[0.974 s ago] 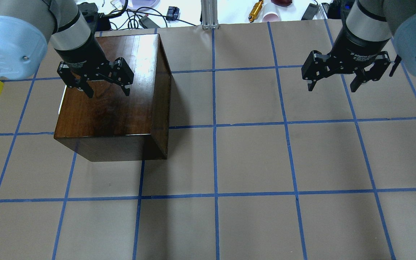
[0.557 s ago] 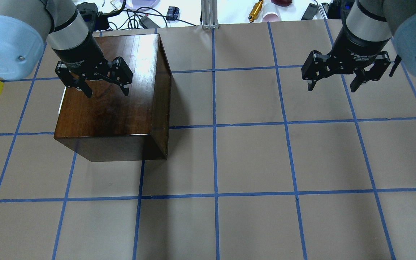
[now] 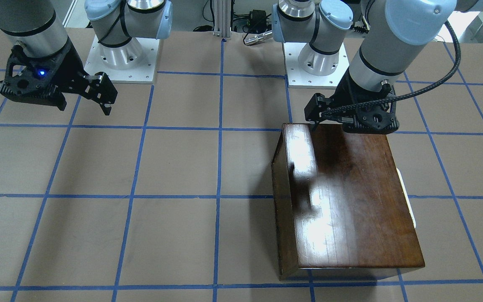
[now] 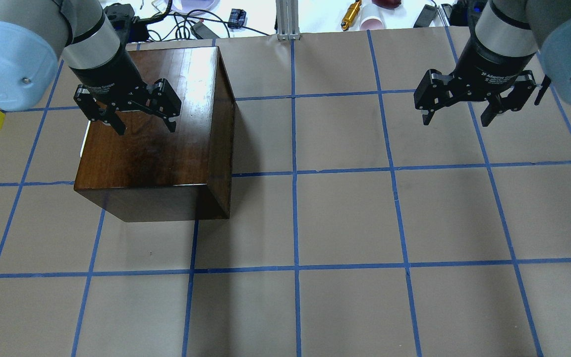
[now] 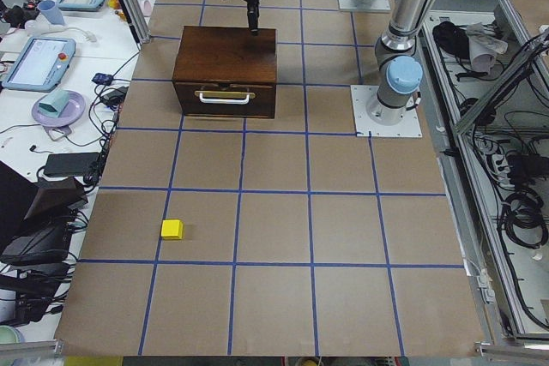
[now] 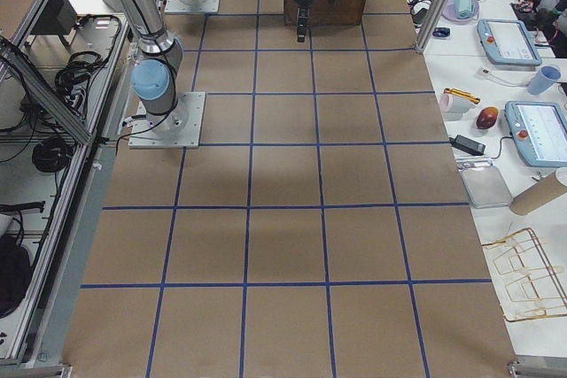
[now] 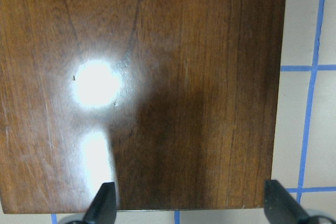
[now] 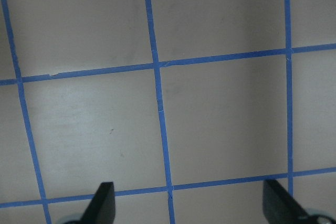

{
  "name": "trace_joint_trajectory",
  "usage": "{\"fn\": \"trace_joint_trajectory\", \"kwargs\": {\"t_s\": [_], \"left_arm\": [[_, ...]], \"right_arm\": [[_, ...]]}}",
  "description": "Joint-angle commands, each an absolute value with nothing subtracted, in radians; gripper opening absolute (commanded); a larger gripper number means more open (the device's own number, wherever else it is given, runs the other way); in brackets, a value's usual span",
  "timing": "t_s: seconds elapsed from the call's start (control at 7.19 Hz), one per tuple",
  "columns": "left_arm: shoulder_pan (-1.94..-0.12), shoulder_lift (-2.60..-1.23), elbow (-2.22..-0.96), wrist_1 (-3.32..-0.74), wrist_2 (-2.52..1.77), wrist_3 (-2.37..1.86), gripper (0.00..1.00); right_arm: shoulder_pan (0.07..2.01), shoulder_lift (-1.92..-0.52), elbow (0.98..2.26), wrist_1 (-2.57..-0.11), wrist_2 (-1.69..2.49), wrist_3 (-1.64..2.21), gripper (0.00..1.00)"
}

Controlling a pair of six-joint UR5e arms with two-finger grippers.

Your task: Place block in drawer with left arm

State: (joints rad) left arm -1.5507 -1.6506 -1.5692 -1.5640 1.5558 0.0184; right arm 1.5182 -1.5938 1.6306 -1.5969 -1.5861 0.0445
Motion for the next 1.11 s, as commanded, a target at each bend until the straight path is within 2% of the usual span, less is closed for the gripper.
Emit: {"fn": "trace_joint_trajectory", "kwargs": {"t_s": [0.0,0.97], "left_arm": [[-1.543,-1.652,-1.569,-1.565,1.559,0.017,1.00],[-1.536,-1.654,-1.569,-1.552,1.555,0.018,1.00]], "right_arm": [[1.519,-1.594,1.631,-1.597,-1.586,0.044,1.00],[1.519,-1.594,1.631,-1.597,-1.586,0.044,1.00]]}}
